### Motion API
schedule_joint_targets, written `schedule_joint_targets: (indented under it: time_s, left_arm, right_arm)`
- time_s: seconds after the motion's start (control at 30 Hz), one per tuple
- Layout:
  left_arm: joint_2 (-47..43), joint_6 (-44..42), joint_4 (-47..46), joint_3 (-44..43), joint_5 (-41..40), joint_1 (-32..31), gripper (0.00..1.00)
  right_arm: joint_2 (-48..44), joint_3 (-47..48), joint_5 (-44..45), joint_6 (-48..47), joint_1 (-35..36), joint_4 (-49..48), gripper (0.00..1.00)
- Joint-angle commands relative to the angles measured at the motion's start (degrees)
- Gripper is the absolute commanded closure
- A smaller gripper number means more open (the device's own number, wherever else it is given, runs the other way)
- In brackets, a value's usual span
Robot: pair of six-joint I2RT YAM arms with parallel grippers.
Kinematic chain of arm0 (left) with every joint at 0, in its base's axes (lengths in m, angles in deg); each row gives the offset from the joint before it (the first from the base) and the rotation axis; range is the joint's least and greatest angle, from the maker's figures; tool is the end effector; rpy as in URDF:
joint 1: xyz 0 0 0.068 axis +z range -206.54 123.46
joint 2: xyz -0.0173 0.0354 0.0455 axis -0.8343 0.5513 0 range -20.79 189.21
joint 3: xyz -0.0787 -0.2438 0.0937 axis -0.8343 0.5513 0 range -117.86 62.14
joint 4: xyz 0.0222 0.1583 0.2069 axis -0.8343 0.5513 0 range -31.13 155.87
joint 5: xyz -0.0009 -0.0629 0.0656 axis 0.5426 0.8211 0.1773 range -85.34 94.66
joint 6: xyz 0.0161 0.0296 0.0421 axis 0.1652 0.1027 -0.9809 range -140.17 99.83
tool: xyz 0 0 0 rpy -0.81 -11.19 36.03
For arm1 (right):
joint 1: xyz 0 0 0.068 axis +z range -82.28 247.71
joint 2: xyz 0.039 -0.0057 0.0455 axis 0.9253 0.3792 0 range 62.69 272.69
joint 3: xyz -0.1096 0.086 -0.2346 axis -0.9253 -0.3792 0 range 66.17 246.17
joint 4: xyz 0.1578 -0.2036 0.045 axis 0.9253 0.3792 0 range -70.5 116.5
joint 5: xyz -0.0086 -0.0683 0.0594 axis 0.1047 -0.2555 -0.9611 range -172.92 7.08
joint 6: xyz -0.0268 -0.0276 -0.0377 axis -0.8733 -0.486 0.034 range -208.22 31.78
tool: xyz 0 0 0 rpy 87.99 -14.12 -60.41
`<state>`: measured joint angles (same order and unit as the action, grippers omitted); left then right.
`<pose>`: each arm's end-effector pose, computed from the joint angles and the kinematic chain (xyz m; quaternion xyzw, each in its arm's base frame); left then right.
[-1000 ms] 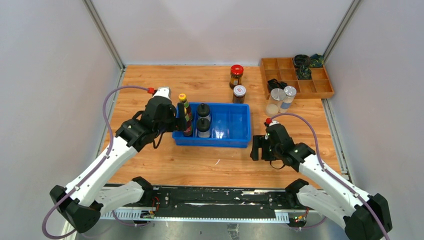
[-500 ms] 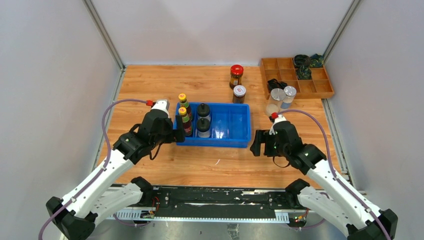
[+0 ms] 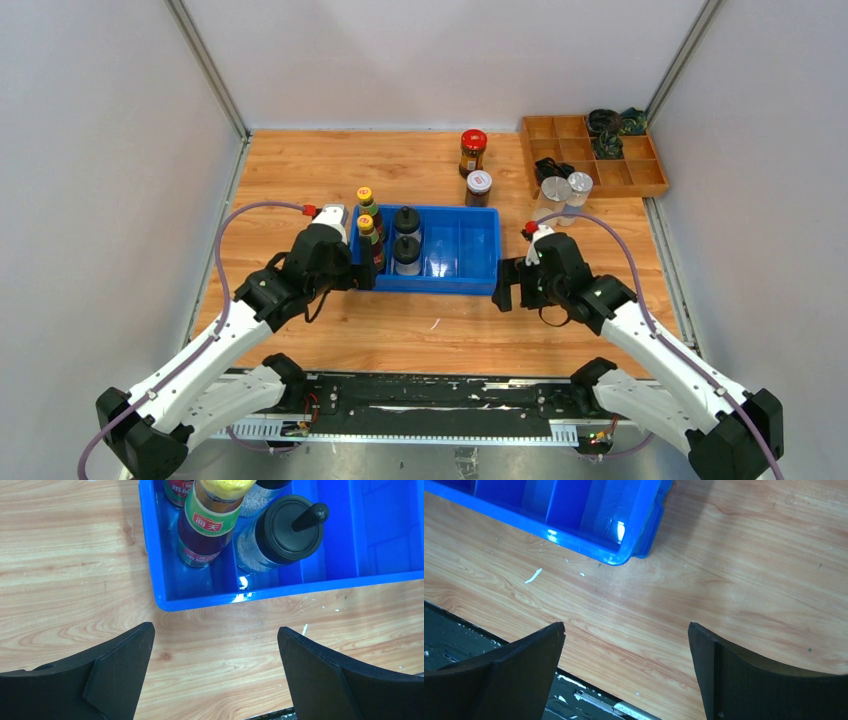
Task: Organize the condiment bottles
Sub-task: Pick up the bottle from the corner of the board.
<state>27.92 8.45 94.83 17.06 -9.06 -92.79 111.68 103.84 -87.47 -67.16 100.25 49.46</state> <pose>0.1484 -0.0983 0.2870 0.0089 0.8997 -0.1355 0.4148 0.1512 0.0999 0.2513 -0.1073 0.9040 0.2181 0.3516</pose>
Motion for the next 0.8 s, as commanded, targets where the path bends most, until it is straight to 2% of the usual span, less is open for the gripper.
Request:
schedule_joint_targets:
  time_s: [0.0, 0.23, 0.47, 0.77]
  left_arm:
    - [0.5, -0.8, -2.5, 1.2, 1.3, -0.7, 0.0]
    - [0.3, -1.5, -4.1, 1.5, 3.9, -0.8, 0.0]
    - [1.7, -2.6, -4.8, 1.7, 11.0, -1.1, 0.0]
    - [-0.5, -2.7, -3.4, -0.7, 6.7, -1.3, 0.0]
  right_arm:
    - [2.0, 2.6, -0.7, -1.4, 0.7, -1.2, 0.0]
    - [4.1, 4.7, 0.6, -3.2, 0.6, -1.4, 0.0]
    - [3.2, 2.8, 1.3, -3.1, 0.6, -2.0, 0.0]
    - [0.9, 0.0, 1.5, -2.7, 0.7, -3.7, 0.01]
